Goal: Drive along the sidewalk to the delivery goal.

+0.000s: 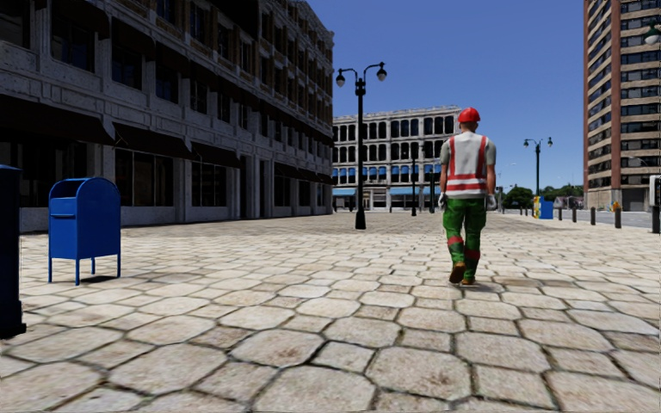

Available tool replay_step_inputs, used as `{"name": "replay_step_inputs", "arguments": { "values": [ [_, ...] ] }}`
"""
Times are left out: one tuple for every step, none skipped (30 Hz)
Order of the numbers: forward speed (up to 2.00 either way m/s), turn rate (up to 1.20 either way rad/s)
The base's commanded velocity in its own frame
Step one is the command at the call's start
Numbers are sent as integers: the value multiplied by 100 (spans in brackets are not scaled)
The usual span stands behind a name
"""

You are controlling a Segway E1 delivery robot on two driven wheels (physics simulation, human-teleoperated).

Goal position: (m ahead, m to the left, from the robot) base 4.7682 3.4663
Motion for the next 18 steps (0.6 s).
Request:
{"name": "replay_step_inputs", "arguments": {
  "values": [
    [91,39],
    [91,39],
    [91,39],
    [91,39],
    [91,39],
    [91,39],
    [91,39],
    [91,39],
    [91,39],
    [91,39],
    [91,39],
    [91,39],
    [91,39],
    [91,39],
    [91,39],
    [91,39],
    [91,39],
    [91,36]
  ]
}}
